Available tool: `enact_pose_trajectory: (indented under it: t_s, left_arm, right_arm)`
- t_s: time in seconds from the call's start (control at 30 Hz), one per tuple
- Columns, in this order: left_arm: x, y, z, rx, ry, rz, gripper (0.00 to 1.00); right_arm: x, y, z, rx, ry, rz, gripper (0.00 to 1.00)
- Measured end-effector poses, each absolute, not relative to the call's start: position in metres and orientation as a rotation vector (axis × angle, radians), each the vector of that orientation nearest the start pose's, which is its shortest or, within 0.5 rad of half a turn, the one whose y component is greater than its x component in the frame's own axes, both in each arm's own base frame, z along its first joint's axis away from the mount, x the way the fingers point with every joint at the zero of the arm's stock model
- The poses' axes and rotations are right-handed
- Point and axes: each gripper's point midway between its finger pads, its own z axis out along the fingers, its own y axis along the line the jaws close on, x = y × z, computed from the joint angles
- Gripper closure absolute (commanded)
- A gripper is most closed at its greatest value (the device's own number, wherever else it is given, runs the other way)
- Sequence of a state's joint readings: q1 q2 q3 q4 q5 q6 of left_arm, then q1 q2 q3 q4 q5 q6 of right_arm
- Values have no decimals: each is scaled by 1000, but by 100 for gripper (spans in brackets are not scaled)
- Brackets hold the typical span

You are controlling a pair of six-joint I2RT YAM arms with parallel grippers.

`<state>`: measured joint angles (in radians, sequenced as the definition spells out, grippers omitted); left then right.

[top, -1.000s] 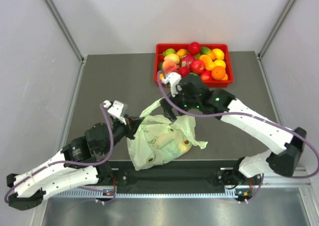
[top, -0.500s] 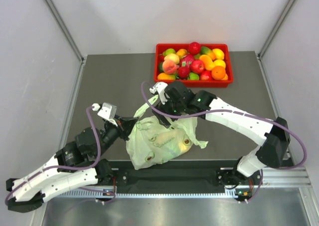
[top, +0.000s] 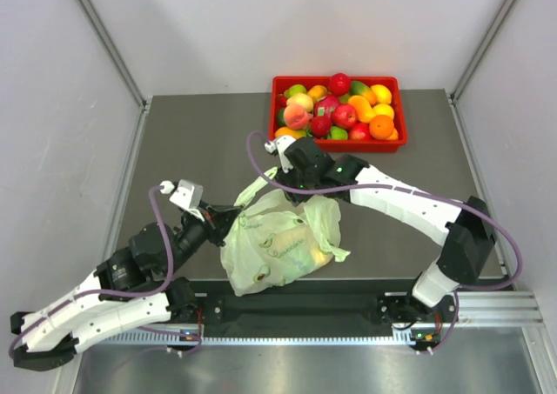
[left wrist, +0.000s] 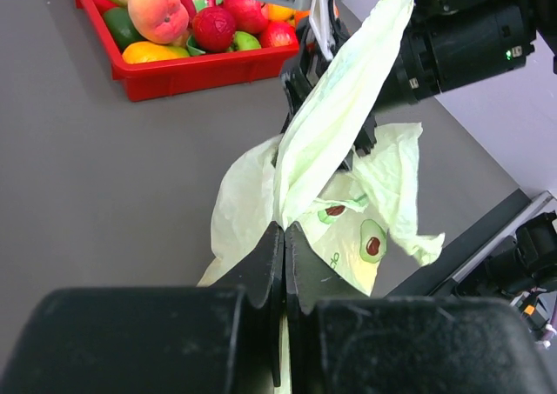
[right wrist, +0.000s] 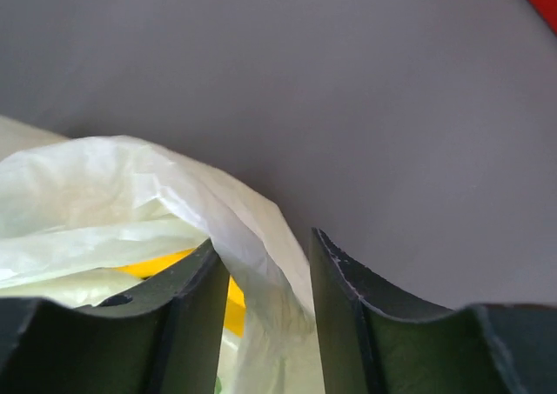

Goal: Untie the knot of the plastic bag and take out the fruit

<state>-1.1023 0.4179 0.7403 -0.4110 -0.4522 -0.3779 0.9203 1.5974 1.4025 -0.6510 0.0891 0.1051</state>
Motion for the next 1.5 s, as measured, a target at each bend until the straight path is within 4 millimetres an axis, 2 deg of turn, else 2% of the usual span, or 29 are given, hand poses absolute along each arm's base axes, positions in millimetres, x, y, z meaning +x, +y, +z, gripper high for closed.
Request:
enact_pose_trajectory:
  t_s: [0.1, 0.13, 0.23, 0.27, 0.3, 0.4, 0.43, 0.6, 0.67, 0.77, 0.93, 1.03, 1.13, 1.2, 1.27, 1.4, 1.5]
  left_arm:
    - [158, -173, 297, 257, 1681, -752, 100]
    - [158, -172, 297, 255, 1679, -754, 100]
    - [157, -171, 297, 250, 1678, -756, 100]
    - [158, -171, 297, 245, 1676, -756, 100]
    - [158, -171, 296, 240, 1675, -755, 100]
    - [161, -169, 292, 225, 1679, -740, 100]
    - [162, -168, 290, 219, 1682, -729, 100]
    - [169, -164, 286, 178, 1677, -688, 100]
    - [174, -161, 287, 154, 1664, -667, 100]
    - [180, -158, 292, 134, 1640, -629, 100]
    - [197, -155, 303, 113, 1584, -515, 100]
    - [207, -159, 309, 116, 1555, -451, 100]
    - [213, -163, 311, 115, 1543, -417, 99]
    - [216, -165, 307, 116, 1550, -400, 95]
    - [218, -167, 292, 125, 1570, -382, 90]
    - [218, -170, 249, 130, 1640, -358, 83]
    - [216, -171, 218, 131, 1701, -355, 62]
  right_arm:
    - [268, 318, 176, -892, 2261, 354, 58]
    - [269, 318, 176, -886, 2262, 357, 54]
    - [268, 319, 174, -899, 2267, 372, 50]
    - [267, 321, 172, -907, 2271, 378, 53]
    - [266, 322, 169, -915, 2278, 383, 68]
    - [263, 323, 158, -942, 2299, 388, 97]
    - [262, 322, 156, -941, 2309, 388, 100]
    - [270, 319, 161, -909, 2298, 357, 100]
    - [277, 319, 173, -884, 2278, 335, 100]
    - [293, 318, 203, -820, 2220, 316, 100]
    - [326, 313, 273, -682, 2082, 316, 100]
    - [338, 309, 306, -632, 2016, 317, 100]
    - [345, 306, 323, -613, 1979, 315, 100]
    - [346, 305, 321, -619, 1979, 308, 100]
    - [346, 305, 307, -635, 1994, 302, 100]
    - [334, 299, 246, -717, 2105, 273, 100]
    - [319, 290, 199, -786, 2199, 253, 100]
